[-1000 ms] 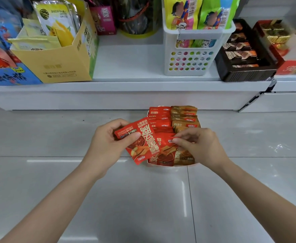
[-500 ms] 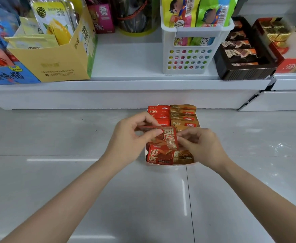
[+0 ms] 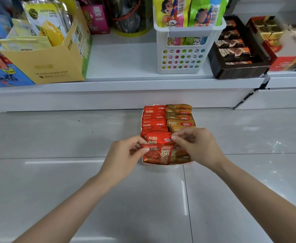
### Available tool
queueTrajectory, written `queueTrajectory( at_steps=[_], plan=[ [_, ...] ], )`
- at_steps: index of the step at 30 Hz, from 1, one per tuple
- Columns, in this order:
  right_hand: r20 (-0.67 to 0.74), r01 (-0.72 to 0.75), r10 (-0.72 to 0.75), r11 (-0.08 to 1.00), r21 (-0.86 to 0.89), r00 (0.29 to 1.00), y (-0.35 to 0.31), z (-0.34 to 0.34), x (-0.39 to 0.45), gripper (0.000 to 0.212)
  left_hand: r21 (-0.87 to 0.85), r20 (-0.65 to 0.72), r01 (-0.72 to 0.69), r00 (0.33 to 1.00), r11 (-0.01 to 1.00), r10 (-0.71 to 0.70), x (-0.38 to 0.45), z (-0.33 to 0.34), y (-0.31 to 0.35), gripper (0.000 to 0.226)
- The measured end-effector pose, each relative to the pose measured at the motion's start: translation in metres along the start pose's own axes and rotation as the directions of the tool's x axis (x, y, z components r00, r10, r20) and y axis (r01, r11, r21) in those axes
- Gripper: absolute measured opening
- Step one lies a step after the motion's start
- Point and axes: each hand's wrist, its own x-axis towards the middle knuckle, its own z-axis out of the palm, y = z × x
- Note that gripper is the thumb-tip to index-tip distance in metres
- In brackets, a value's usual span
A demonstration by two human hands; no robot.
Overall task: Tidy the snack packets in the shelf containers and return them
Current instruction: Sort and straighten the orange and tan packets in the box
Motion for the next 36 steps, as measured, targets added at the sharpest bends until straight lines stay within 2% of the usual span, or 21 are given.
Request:
queueTrajectory(
  at_steps=[6, 10, 12, 15, 18, 21, 23, 25, 27, 31, 34, 36],
  plan=[
    [0.007, 0.001, -0.001, 0.999, 0.041, 1.000, -0.001, 0.001, -0.002, 0.010, -0.013, -0.001, 0.008, 1.000, 1.000, -0.008, -0.002, 0.001, -0.001, 0.025],
    [-0.004, -0.004, 0.004, 1.000, 0.021, 1.000, -0.002, 0.001, -0.002, 0.008, 0.024, -0.011, -0.023, 1.000, 0.999, 0.023, -0.003, -0.001, 0.002, 0.016],
    [-0.011, 0.031, -0.032, 0.998, -0.050, 0.999, -0.003, 0.001, -0.004, 0.003, 0.082, 0.011, -0.080, 0.997, 0.993, 0.079, -0.004, -0.002, 0.005, 0.017],
    [-0.002, 0.210, -0.219, 0.941, -0.264, 0.976, -0.006, 0.004, -0.009, 0.011, 0.155, 0.078, -0.181, 0.982, 0.971, 0.171, -0.008, -0.001, 0.009, 0.019],
    [0.020, 0.318, -0.336, 0.869, -0.379, 0.942, -0.008, 0.011, -0.011, 0.014, 0.146, 0.079, -0.185, 0.981, 0.972, 0.174, -0.013, 0.001, 0.006, 0.014],
    [0.079, 0.341, -0.342, 0.836, -0.430, 0.936, -0.011, 0.012, -0.012, 0.012, 0.134, 0.103, -0.155, 0.985, 0.979, 0.142, -0.019, 0.000, 0.001, 0.005],
    [0.005, 0.272, -0.284, 0.912, -0.307, 0.959, -0.018, 0.003, -0.011, 0.010, 0.099, 0.152, -0.143, 0.980, 0.985, 0.127, -0.022, -0.002, 0.000, 0.007],
    [-0.068, 0.148, -0.146, 0.989, 0.024, 0.987, -0.035, -0.013, -0.007, 0.005, 0.036, 0.187, -0.106, 0.978, 0.994, 0.097, -0.025, -0.004, 0.000, 0.023],
    [-0.113, 0.117, -0.091, 0.963, 0.242, 0.989, -0.053, -0.029, -0.001, 0.008, -0.061, 0.197, -0.014, 0.980, 0.998, 0.026, -0.025, -0.003, 0.002, 0.041],
    [-0.216, 0.070, 0.014, 0.923, 0.378, 0.976, -0.070, -0.050, 0.007, 0.010, -0.353, 0.135, 0.136, 0.986, 0.926, -0.093, -0.018, 0.002, 0.010, 0.044],
    [-0.171, -0.065, 0.155, 0.894, 0.443, 0.973, -0.065, -0.049, 0.006, 0.021, -0.486, 0.124, 0.177, 0.983, 0.856, -0.133, -0.010, 0.007, 0.021, 0.043],
    [-0.124, -0.117, 0.196, 0.876, 0.467, 0.973, -0.061, -0.044, 0.005, 0.022, -0.541, 0.157, 0.207, 0.977, 0.815, -0.144, -0.008, 0.009, 0.025, 0.045]
  ],
)
